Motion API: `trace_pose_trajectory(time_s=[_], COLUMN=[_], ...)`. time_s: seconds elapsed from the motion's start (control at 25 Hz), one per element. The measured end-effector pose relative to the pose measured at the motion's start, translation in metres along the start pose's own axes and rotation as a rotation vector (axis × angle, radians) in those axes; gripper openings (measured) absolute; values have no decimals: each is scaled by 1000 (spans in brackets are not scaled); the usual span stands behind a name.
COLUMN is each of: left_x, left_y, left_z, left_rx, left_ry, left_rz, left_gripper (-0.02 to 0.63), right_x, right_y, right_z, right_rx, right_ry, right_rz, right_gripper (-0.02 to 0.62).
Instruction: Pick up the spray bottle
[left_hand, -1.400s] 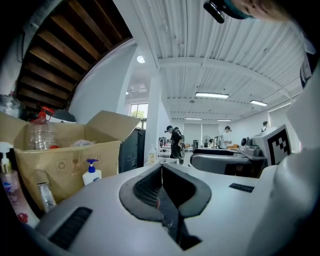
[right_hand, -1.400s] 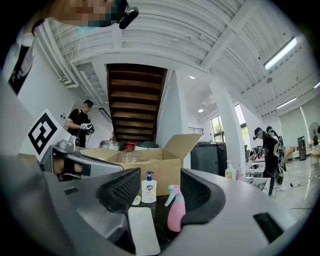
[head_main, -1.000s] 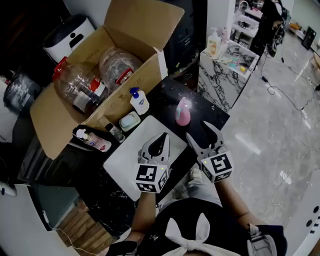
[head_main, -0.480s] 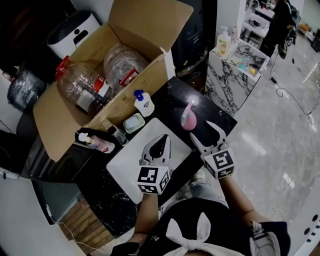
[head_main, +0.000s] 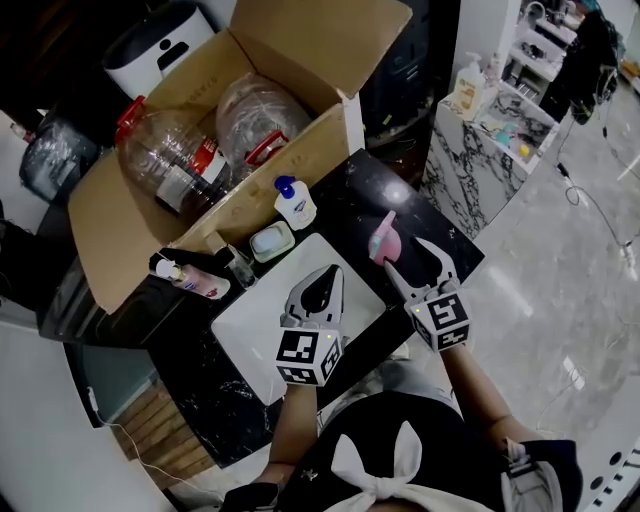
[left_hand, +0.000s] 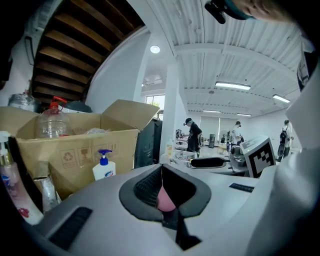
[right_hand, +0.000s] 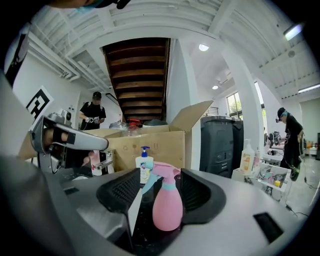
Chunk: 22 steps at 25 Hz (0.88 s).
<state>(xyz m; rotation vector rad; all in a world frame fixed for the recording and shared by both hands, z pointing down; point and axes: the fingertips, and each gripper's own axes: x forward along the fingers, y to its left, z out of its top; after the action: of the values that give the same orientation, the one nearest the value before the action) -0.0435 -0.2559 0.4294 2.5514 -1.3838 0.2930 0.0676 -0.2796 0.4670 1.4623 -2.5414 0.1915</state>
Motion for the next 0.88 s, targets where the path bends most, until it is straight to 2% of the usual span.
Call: trace_pose_trajectory(time_s=[0.88], left_x=[25], left_y=[23], left_z=[-11], left_rx=[-43], left_ry=[36], left_rz=[88], left_gripper=[26], right_x=[50], right_y=[-23], right_z=[-40], right_rx=[-39], right_ry=[111], right_rz=[70], right_gripper=[235])
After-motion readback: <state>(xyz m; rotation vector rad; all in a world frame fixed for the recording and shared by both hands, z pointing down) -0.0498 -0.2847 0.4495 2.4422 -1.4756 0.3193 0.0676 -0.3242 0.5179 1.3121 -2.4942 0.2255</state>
